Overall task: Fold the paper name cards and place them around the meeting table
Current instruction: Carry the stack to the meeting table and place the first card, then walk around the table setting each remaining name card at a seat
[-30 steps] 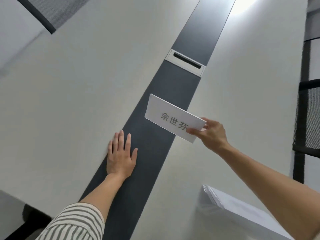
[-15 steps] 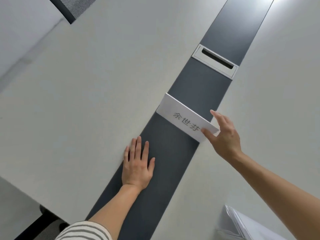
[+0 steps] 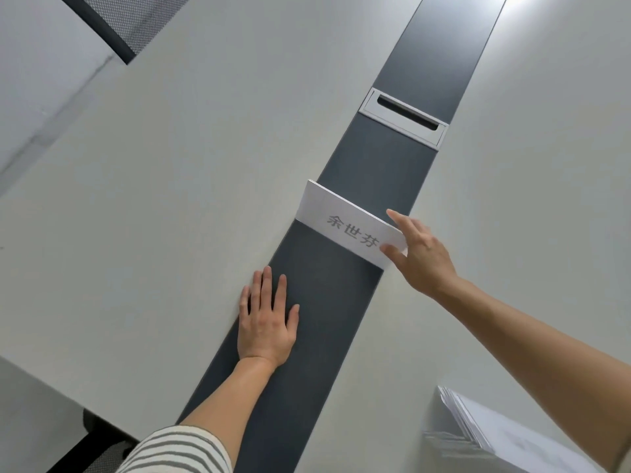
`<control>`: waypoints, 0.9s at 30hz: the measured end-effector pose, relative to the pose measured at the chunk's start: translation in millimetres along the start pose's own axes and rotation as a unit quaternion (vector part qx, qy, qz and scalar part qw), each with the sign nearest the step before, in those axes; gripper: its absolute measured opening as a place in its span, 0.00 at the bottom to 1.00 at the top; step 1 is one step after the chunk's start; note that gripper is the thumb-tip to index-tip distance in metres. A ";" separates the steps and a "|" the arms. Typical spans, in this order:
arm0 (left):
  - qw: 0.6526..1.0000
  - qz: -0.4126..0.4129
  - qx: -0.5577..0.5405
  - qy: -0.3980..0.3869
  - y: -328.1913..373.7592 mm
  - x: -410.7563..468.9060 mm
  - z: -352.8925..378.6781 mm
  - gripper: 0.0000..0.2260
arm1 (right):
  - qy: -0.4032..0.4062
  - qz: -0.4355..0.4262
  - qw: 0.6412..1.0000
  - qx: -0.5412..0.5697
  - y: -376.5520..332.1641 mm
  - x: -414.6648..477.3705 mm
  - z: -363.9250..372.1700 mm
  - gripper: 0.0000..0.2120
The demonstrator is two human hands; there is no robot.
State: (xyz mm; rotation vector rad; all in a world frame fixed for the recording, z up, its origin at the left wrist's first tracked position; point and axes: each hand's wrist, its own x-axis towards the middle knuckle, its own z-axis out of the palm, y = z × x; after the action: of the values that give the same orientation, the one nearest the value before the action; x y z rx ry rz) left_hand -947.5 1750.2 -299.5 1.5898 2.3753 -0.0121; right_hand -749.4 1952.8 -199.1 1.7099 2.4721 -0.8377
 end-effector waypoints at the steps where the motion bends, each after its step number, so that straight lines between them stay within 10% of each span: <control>1: 1.000 -0.001 0.000 -0.005 -0.6 0.4 0.0 0.27 | 0.002 0.010 1.000 -0.002 0.5 -4.6 -4.1 0.28; 11: 0.992 -0.027 -0.113 -0.045 25.1 0.5 -49.2 0.19 | 0.026 0.074 0.994 0.072 57.4 -124.8 -53.2 0.13; 17: 0.947 0.097 -0.282 -0.118 105.9 -50.6 -84.8 0.14 | 0.029 0.127 0.984 0.123 97.5 -227.0 -59.9 0.12; 27: 0.901 0.297 -0.182 -0.257 197.0 -122.4 -82.1 0.32 | -0.023 0.194 0.977 0.091 171.4 -347.8 -51.6 0.35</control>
State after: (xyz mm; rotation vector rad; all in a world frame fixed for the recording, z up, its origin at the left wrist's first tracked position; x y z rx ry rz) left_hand -744.2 1730.3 -162.4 1.7733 1.3464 0.1159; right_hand -446.4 1719.1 -117.7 2.1072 1.9806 -1.0622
